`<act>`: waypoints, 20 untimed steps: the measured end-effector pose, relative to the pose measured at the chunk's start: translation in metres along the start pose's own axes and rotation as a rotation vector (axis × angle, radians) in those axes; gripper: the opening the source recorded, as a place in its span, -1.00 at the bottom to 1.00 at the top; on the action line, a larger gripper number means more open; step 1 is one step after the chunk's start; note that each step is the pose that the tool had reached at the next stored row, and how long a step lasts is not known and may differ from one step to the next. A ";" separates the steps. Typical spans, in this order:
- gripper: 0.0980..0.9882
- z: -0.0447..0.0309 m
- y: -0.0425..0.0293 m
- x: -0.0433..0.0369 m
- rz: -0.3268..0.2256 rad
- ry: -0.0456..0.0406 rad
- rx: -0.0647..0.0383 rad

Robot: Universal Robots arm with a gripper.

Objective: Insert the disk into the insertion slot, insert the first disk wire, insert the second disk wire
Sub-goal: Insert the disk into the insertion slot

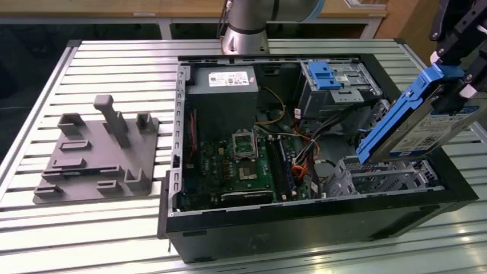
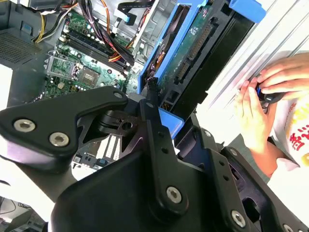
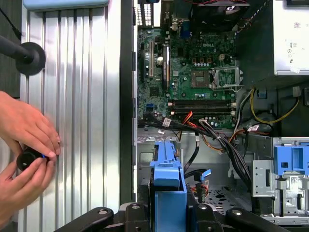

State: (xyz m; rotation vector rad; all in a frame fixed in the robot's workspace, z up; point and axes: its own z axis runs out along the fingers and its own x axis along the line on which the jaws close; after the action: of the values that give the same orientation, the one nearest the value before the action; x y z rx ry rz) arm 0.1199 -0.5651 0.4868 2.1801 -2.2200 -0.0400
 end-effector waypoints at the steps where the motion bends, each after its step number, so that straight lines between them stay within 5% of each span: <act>1: -0.40 -0.0001 0.0000 0.0001 0.000 -0.0012 0.000; 8: -0.40 0.0001 0.0001 0.0039 -0.002 -0.0453 0.007; 15: -0.40 0.0001 0.0005 0.0049 -0.002 -0.0485 0.015; 20: -0.40 0.0013 0.0014 0.0050 -0.003 -0.0490 0.041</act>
State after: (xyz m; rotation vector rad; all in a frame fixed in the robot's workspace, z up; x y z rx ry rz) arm 0.1184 -0.5701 0.4856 2.2267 -2.2631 -0.0493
